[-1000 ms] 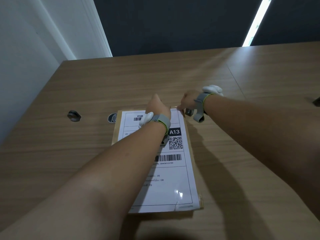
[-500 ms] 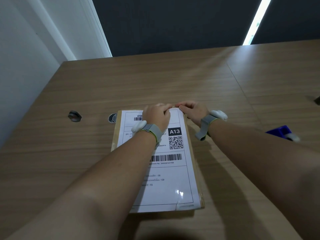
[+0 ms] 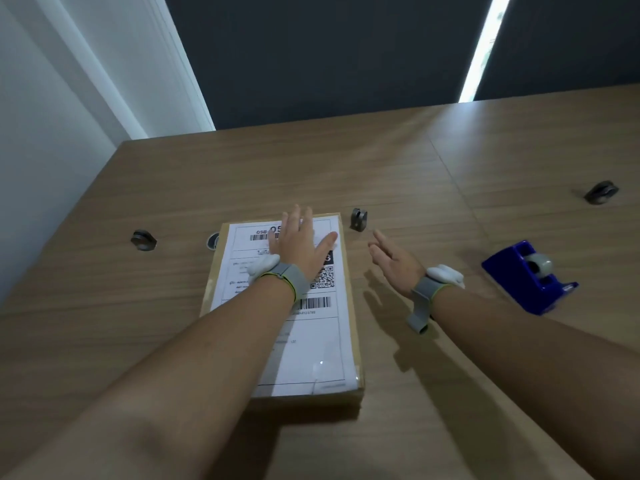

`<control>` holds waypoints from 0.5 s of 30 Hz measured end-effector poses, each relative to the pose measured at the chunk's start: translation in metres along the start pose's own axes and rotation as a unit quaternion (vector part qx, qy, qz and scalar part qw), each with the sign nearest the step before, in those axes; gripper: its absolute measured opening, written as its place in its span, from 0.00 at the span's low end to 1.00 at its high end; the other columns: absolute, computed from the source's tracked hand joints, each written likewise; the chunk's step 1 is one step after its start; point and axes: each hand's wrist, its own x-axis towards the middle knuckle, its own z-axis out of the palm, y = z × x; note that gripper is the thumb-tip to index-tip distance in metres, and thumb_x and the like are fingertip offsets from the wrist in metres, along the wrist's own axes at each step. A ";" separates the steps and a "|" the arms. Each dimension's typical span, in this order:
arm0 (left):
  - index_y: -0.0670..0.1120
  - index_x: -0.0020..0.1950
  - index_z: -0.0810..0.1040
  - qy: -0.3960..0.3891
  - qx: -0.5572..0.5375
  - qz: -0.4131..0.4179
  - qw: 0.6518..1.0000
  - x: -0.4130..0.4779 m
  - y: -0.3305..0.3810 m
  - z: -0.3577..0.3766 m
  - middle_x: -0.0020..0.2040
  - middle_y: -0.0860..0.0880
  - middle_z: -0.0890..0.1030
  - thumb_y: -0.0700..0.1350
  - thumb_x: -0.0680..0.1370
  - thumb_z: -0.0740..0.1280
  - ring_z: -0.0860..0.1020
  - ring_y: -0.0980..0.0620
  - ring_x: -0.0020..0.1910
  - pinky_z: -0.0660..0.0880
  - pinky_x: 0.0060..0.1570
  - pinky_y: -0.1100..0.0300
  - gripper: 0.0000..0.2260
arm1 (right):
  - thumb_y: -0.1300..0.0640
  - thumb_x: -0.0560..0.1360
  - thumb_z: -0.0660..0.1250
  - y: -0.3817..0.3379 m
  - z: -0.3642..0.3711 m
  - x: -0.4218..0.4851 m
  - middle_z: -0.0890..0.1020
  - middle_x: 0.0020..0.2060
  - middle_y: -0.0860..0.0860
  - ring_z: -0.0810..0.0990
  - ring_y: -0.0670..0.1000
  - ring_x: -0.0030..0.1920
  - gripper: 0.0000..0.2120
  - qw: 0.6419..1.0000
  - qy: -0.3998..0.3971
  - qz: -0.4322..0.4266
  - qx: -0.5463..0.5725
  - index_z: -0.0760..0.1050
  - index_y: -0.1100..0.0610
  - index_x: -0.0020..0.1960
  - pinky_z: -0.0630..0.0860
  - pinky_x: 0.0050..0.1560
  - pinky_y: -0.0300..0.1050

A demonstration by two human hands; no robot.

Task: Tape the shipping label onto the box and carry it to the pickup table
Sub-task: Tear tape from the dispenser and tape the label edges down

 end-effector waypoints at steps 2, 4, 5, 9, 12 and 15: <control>0.51 0.78 0.54 -0.017 -0.007 0.052 0.998 -0.007 0.033 0.002 0.80 0.50 0.49 0.64 0.79 0.54 0.45 0.48 0.79 0.43 0.74 0.42 0.32 | 0.45 0.79 0.58 0.016 -0.025 -0.012 0.73 0.69 0.51 0.74 0.54 0.67 0.28 1.000 0.015 0.020 0.004 0.58 0.48 0.76 0.69 0.68 0.55; 0.51 0.78 0.56 -0.041 0.010 0.111 0.993 -0.013 0.069 0.008 0.80 0.50 0.50 0.63 0.78 0.57 0.45 0.48 0.79 0.45 0.74 0.43 0.32 | 0.48 0.79 0.60 0.029 -0.054 -0.025 0.74 0.68 0.51 0.74 0.54 0.66 0.27 0.998 0.032 0.044 0.010 0.60 0.50 0.76 0.71 0.67 0.55; 0.51 0.78 0.57 -0.050 0.022 0.140 0.989 -0.016 0.087 0.013 0.80 0.50 0.51 0.63 0.77 0.59 0.46 0.48 0.79 0.46 0.75 0.44 0.32 | 0.50 0.79 0.60 0.037 -0.070 -0.030 0.74 0.68 0.50 0.74 0.54 0.66 0.25 0.998 0.037 0.056 0.014 0.61 0.52 0.75 0.71 0.67 0.55; 0.51 0.78 0.56 -0.090 0.040 0.222 0.970 -0.026 0.154 0.037 0.80 0.50 0.51 0.62 0.75 0.65 0.47 0.48 0.79 0.47 0.76 0.46 0.36 | 0.54 0.78 0.61 0.066 -0.132 -0.050 0.79 0.63 0.51 0.76 0.54 0.64 0.17 0.990 0.106 0.098 0.006 0.74 0.54 0.67 0.72 0.66 0.53; 0.51 0.78 0.55 -0.109 0.045 0.243 0.963 -0.030 0.194 0.057 0.80 0.50 0.51 0.62 0.74 0.67 0.47 0.48 0.79 0.48 0.75 0.46 0.38 | 0.57 0.77 0.61 0.082 -0.172 -0.062 0.82 0.57 0.49 0.78 0.52 0.60 0.13 0.981 0.152 0.119 -0.023 0.81 0.53 0.57 0.72 0.64 0.46; 0.51 0.78 0.55 -0.134 0.037 0.243 0.960 -0.031 0.233 0.078 0.80 0.49 0.52 0.62 0.73 0.68 0.47 0.47 0.79 0.50 0.74 0.45 0.39 | 0.59 0.76 0.60 0.101 -0.206 -0.072 0.83 0.54 0.51 0.80 0.53 0.55 0.13 0.977 0.155 0.140 -0.039 0.81 0.52 0.55 0.74 0.56 0.45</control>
